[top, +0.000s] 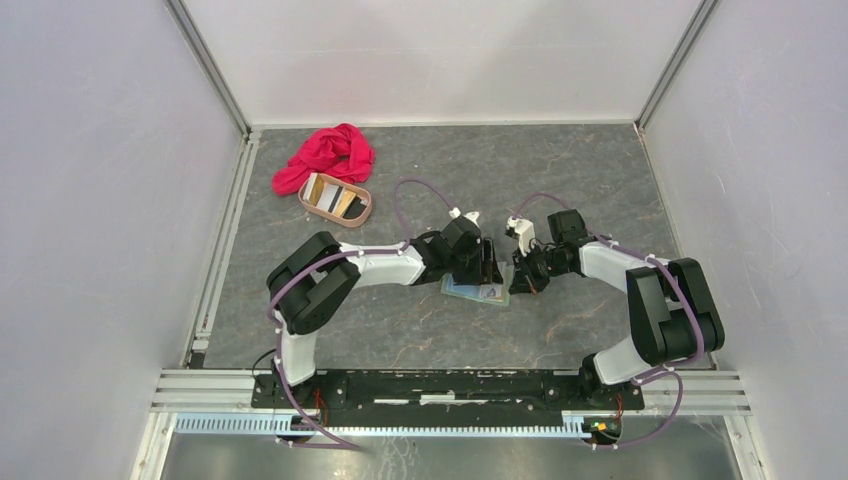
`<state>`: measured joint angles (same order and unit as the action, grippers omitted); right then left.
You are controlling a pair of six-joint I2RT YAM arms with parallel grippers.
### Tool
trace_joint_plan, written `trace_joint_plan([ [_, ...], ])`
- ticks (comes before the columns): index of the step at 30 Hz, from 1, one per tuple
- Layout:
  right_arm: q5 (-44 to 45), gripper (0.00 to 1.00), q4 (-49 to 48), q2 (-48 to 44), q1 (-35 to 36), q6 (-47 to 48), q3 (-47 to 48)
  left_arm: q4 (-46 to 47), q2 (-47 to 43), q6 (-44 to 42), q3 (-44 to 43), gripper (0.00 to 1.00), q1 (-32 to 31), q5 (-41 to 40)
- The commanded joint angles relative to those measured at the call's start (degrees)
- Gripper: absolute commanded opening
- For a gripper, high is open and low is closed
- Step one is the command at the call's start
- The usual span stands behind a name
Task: Put the credit cards into the card holder
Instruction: Insert the credit card into the card holder, then close the card holder at the center of the board.
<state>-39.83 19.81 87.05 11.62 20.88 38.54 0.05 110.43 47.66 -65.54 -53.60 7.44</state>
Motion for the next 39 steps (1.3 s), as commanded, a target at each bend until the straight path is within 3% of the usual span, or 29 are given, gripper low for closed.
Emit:
trace_joint_plan([
  [1,-1.8,0.0,-2.0,-1.0,0.3,0.5,0.2,9.9,-1.7,2.1,2.3,0.65,-0.8,3.3],
  [8,-1.0,0.01,-0.8,-3.6,-1.6,3.1,0.4,10.7,-8.3,-0.7,4.2,0.65,-0.7,-0.6],
  [13,-5.2,0.06,2.3,-8.2,-4.8,9.4,0.2,11.7,-15.7,-6.0,5.6,0.65,-0.2,-1.9],
  [18,-10.0,0.13,1.1,-17.7,-7.9,12.8,-2.4,11.6,-30.1,-14.4,14.5,0.67,0.1,-12.8],
  [20,-12.1,0.23,-4.1,-21.1,-8.6,9.5,-5.5,11.8,-35.7,-15.4,20.2,0.77,1.1,-15.7],
  [22,-14.9,0.41,-10.0,-21.8,-9.6,4.1,-9.2,12.9,-40.7,-13.5,25.4,0.96,3.6,-15.8],
  [23,-16.7,0.43,-11.2,-20.6,-10.0,2.9,-10.3,13.6,-42.1,-11.4,28.1,0.99,5.1,-14.8],
  [26,-17.9,0.47,-8.7,-15.6,-11.3,1.3,-9.3,18.5,-42.8,-3.6,35.7,1.0,10.9,-3.1],
  [28,-16.6,0.47,-8.8,-12.9,-13.2,0.1,-8.8,20.0,-42.6,-1.1,39.0,1.0,11.6,-0.3],
  [31,-16.2,0.47,-9.6,-9.5,-14.2,-2.5,-8.6,18.4,-42.5,-0.5,40.4,0.92,11.3,-1.3],
  [34,-17.2,0.46,-11.4,-7.1,-14.4,-5.6,-8.6,13.0,-41.9,-2.0,38.4,0.91,10.0,-5.4],
  [39,-19.2,0.42,-13.0,-3.0,-14.5,-10.3,-7.7,12.6,-35.0,-2.8,34.6,0.91,7.6,-6.8],
])
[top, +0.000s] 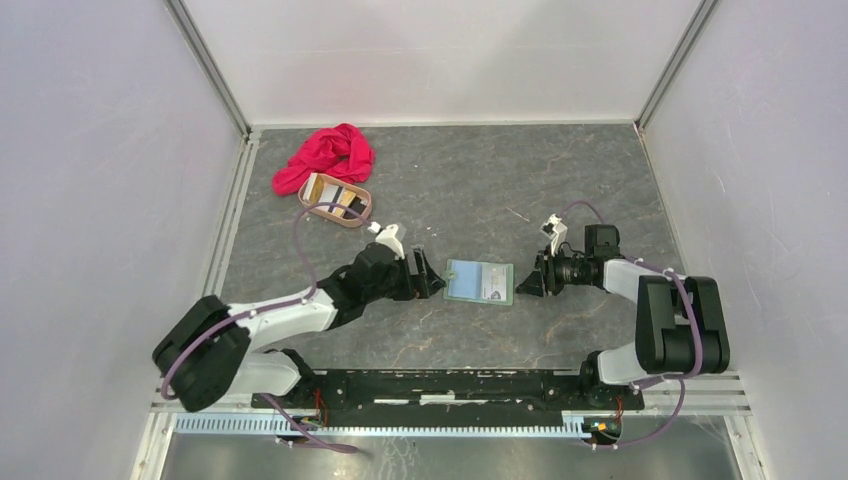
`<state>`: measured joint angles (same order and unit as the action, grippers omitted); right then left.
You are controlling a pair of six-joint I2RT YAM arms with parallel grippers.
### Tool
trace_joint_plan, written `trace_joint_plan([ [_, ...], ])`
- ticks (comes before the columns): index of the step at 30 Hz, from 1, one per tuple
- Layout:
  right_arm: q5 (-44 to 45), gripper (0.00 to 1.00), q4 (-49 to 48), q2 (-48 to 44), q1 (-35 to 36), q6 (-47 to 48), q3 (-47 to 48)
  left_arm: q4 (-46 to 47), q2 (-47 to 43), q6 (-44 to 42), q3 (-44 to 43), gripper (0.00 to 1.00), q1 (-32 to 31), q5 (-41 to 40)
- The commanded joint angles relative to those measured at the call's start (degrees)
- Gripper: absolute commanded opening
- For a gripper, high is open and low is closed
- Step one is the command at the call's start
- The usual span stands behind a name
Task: Put the credit cards into the card holder
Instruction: Close the card holder at the center of the board.
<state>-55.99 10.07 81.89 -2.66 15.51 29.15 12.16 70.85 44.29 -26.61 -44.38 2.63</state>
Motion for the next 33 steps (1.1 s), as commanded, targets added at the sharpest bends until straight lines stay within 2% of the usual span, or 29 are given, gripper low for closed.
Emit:
trace_joint_plan([
  [1,-3.2,0.41,-3.6,2.8,-0.2,-5.9,1.8,0.8,6.2,0.2,-4.9,0.9,-2.2,-2.4],
  [4,-2.8,0.43,-5.5,4.0,-0.4,-9.1,1.5,1.7,10.4,-1.6,-6.8,0.9,-3.1,-2.5],
  [11,-0.1,0.47,-8.5,5.2,-0.5,-15.4,1.0,-5.8,17.2,-3.3,-13.9,0.89,-4.8,-10.4],
  [16,-0.6,0.47,-11.2,7.5,-0.6,-20.9,1.5,-6.9,20.8,-3.2,-17.2,0.89,-5.4,-12.0],
  [24,-0.5,0.43,-11.0,10.6,-0.6,-21.1,3.7,-9.9,26.0,-4.6,-21.8,0.77,-5.5,-11.9],
  [27,-0.9,0.39,-10.2,13.1,-0.6,-20.7,5.7,-11.1,26.8,-5.2,-22.6,0.75,-5.5,-12.5],
  [33,-0.2,0.38,-8.3,14.0,-0.6,-18.8,6.2,-11.9,27.9,-6.3,-23.9,0.69,-5.5,-13.4],
])
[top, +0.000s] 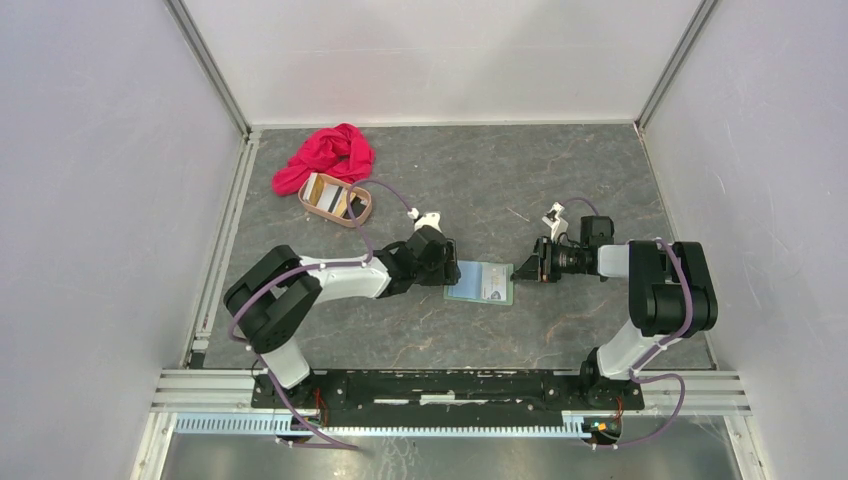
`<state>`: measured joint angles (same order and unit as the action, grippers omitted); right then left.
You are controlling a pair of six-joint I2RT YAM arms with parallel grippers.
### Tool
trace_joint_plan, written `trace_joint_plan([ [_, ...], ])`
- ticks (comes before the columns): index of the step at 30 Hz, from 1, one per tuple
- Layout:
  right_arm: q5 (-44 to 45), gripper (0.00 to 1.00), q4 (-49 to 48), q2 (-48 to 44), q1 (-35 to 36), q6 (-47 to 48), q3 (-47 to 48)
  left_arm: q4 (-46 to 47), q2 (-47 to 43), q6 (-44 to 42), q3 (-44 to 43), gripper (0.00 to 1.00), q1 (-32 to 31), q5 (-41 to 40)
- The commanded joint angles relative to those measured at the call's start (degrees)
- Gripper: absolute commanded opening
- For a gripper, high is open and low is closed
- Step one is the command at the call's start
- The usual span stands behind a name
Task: Put the credit cards into the card holder
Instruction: Close the card holder at the center of the board.
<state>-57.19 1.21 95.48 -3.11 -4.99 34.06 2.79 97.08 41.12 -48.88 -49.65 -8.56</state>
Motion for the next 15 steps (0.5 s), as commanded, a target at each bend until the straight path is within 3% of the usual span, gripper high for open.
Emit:
trace_joint_plan([
  [1,1.1,0.38,0.6,0.5,-0.1,1.8,1.4,-2.5,2.0,-3.4,-2.0,0.67,-0.2,-2.5],
  [10,0.7,0.38,1.0,1.5,-0.1,2.4,1.6,-4.6,0.6,-3.8,-2.2,0.5,-0.2,-2.8],
  [15,0.2,0.38,1.1,1.3,-0.1,2.6,1.8,-4.7,-1.7,-3.2,-1.0,0.47,-0.2,-3.4],
])
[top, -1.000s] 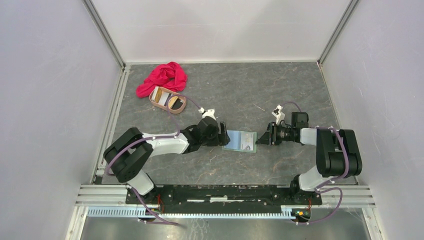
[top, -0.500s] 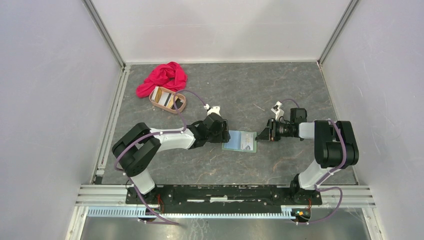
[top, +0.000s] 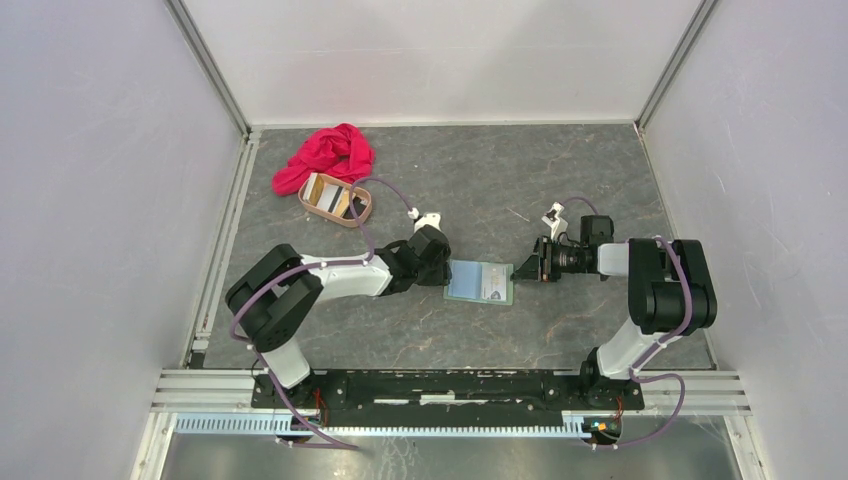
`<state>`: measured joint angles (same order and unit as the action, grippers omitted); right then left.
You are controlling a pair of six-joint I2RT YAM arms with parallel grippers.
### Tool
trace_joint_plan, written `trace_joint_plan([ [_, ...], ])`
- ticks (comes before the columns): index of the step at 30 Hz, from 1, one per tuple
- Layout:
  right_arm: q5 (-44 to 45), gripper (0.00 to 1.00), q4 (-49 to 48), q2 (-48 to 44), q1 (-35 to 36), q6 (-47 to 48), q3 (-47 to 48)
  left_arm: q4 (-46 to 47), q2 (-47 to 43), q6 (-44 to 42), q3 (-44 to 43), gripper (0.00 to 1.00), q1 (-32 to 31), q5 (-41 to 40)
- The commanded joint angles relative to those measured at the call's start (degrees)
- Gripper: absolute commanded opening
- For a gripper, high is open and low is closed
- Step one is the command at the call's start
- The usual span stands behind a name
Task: Put the credit cards into the card holder
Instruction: Close the card holder at the center of the board.
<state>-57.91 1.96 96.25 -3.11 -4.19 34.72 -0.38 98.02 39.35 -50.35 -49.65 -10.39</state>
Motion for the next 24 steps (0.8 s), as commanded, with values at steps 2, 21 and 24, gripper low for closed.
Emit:
trace_joint_plan([
  [2,1.0,0.39,0.2,0.5,0.0,1.8,1.1,-1.5,-3.4,-1.3,0.8,0.47,-0.2,-1.9],
  [21,-0.8,0.4,0.2,0.8,0.0,1.8,1.1,-3.4,-5.8,-1.0,2.1,0.43,-0.1,-5.4],
  [24,-0.8,0.4,0.1,0.9,0.1,1.8,1.1,-3.5,-6.0,-1.3,2.2,0.43,-0.1,-6.0],
])
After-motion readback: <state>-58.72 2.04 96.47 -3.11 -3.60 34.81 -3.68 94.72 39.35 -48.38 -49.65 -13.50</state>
